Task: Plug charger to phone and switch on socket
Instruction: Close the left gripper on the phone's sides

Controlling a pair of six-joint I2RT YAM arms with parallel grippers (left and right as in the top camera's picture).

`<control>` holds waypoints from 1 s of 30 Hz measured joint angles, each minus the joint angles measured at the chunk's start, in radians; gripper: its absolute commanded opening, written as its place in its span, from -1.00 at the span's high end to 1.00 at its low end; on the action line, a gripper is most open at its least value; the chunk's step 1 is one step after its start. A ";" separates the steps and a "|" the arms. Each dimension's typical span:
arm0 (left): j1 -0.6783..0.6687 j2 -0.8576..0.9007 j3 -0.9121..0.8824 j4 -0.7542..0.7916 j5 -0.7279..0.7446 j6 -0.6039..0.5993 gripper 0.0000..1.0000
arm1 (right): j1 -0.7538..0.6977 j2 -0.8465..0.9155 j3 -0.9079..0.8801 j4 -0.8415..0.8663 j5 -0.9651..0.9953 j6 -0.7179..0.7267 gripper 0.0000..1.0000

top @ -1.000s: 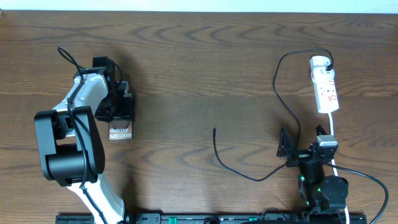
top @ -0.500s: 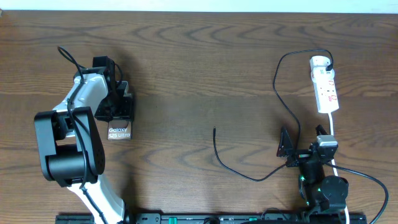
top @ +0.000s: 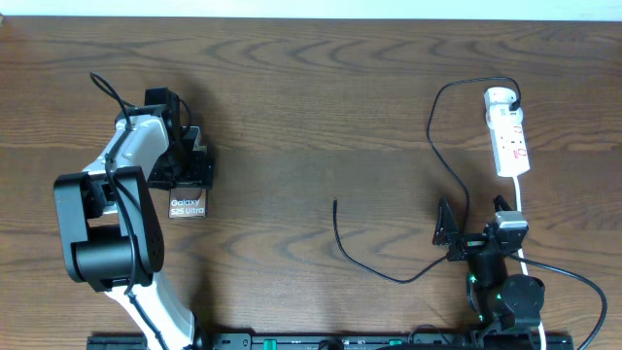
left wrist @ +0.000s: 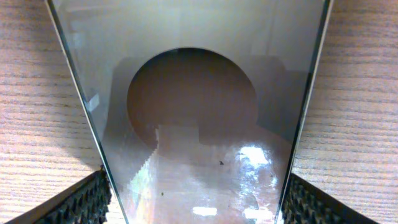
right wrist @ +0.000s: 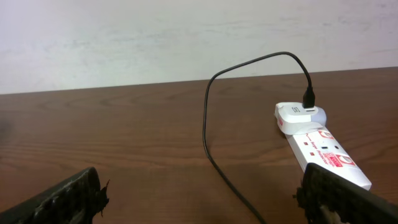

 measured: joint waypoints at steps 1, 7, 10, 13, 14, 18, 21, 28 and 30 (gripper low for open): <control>0.000 0.000 0.000 0.000 0.000 -0.001 -0.76 | 0.000 0.000 0.000 0.000 0.000 0.000 -0.99; 0.000 0.000 0.000 0.000 0.004 -0.001 -0.84 | 0.000 0.000 0.000 0.000 0.000 0.000 -0.99; 0.000 0.000 0.000 0.000 0.004 0.000 -0.83 | 0.000 0.000 0.000 0.000 0.000 0.000 -0.98; 0.000 0.000 0.000 0.001 0.004 0.000 -0.83 | 0.000 0.000 0.000 0.000 0.000 0.000 -0.99; 0.000 0.000 0.000 0.002 0.004 0.000 -0.83 | 0.000 0.000 0.000 0.000 0.000 0.000 -0.98; 0.000 0.000 0.000 0.009 0.004 0.000 -0.83 | 0.000 0.000 0.000 0.000 0.000 0.000 -0.99; 0.000 0.000 -0.001 0.014 0.004 0.000 -0.83 | 0.000 0.000 0.000 0.000 0.000 0.000 -0.98; 0.000 0.000 -0.013 0.019 0.004 -0.001 -0.83 | 0.000 0.000 0.000 0.000 0.000 0.000 -0.99; 0.000 0.000 -0.015 0.023 0.003 0.000 -0.83 | 0.000 0.000 0.000 0.000 0.000 0.000 -0.98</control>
